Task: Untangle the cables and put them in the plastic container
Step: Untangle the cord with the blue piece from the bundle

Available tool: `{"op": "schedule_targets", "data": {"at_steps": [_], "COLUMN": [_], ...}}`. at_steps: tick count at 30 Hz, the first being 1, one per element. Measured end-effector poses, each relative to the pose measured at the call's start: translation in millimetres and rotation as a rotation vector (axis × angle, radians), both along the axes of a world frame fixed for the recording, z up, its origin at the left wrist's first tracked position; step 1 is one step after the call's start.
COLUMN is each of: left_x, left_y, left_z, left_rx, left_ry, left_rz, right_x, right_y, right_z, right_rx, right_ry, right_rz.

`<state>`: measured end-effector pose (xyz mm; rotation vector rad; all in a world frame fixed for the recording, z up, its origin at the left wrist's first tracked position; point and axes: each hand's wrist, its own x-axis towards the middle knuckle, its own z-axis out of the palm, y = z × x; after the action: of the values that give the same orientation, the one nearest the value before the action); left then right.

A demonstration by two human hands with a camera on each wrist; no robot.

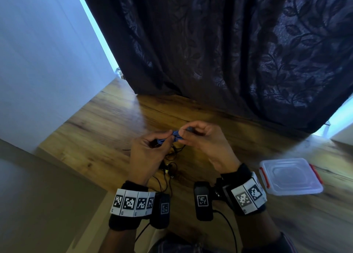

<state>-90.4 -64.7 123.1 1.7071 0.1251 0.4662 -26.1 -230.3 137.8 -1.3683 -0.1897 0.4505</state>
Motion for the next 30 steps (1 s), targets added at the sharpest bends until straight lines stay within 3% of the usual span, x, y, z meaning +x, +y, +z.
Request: {"op": "schedule_targets", "data": {"at_steps": [9, 18, 30], "left_x": [1.8, -0.7, 2.4], "left_y": [3.3, 8.6, 1.2], "left_z": [-1.9, -1.8, 0.0], "left_rx": [-0.013, -0.256, 0.201], "left_ry": [0.07, 0.111, 0.022], "left_rz": [-0.009, -0.101, -0.125], "right_x": [2.7, 2.4, 2.1], "right_y": [-4.3, -2.2, -7.0], "right_z": [1.5, -14.5, -14.3], "right_rx": [-0.318, -0.163, -0.112], "right_ry": [-0.307, -0.371, -0.236], "right_rz": [0.186, 0.079, -0.025]}}
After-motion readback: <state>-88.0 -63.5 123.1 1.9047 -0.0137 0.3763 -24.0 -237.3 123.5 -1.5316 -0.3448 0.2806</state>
